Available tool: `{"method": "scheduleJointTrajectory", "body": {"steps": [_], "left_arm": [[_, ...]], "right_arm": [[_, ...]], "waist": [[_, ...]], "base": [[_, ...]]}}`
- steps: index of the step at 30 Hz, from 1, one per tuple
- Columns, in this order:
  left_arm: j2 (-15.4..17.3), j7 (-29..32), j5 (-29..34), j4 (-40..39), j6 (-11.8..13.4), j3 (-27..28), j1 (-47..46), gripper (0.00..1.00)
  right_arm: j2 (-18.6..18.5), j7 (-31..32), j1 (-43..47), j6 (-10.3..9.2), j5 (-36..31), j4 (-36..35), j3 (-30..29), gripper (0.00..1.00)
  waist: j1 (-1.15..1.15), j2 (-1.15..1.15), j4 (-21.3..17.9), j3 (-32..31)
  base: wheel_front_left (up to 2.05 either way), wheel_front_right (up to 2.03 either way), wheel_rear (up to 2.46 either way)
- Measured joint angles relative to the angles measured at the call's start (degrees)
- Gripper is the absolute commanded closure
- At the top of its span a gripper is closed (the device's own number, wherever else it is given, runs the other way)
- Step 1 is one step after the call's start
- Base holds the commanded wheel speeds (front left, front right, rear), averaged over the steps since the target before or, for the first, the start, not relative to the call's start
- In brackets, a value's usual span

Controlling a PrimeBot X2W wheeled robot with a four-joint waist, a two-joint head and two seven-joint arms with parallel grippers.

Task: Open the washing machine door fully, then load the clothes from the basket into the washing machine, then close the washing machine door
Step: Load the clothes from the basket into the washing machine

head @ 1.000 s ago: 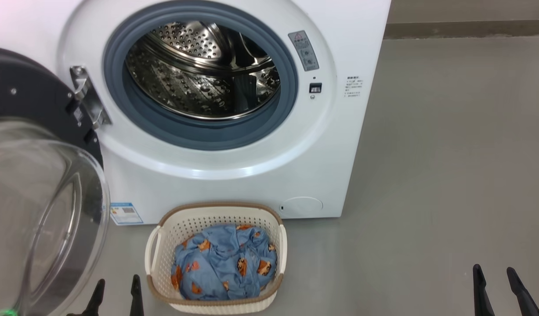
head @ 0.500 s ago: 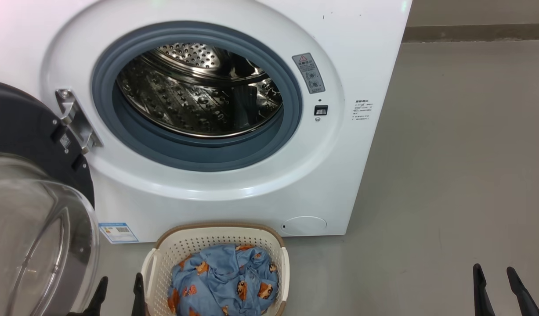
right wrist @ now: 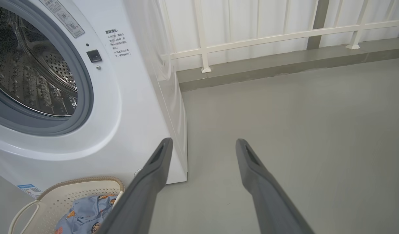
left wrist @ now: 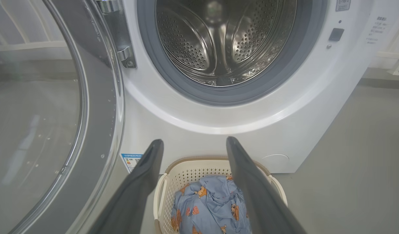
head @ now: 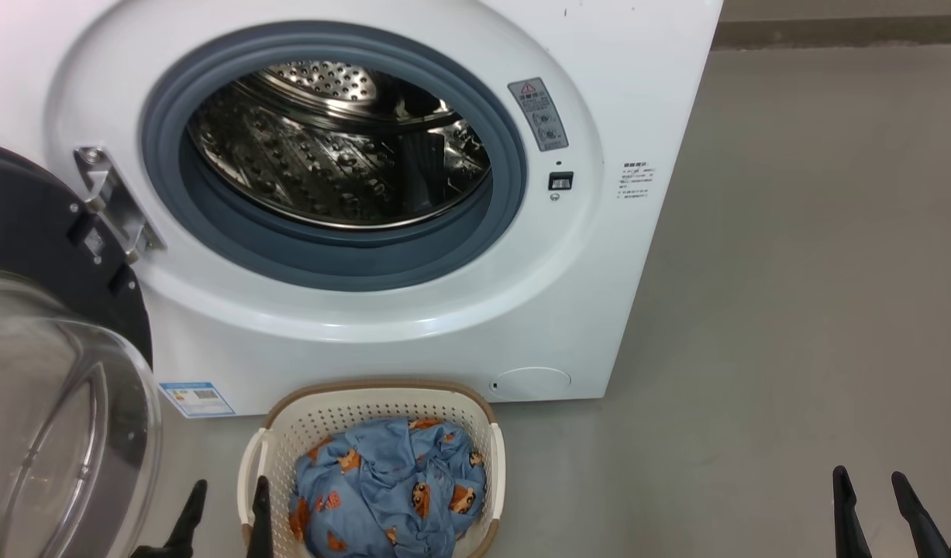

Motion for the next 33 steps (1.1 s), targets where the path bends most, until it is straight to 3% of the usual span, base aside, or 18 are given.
{"method": "scheduleJointTrajectory", "body": {"steps": [9,33], "left_arm": [[0.0,0.0,1.5,1.0,0.3,-2.5,-1.6,0.0],[0.7,0.0,-2.5,31.3,-0.8,-4.4,-23.7,0.0]], "right_arm": [[0.0,0.0,-1.6,0.0,1.3,0.3,0.6,0.0],[-0.4,0.0,-11.2,0.0,4.7,2.0,4.3,0.0]], "waist": [[0.0,0.0,-1.3,3.2],[0.0,0.0,-8.4,17.0]], "base": [[0.0,0.0,0.0],[0.0,0.0,0.0]]}}
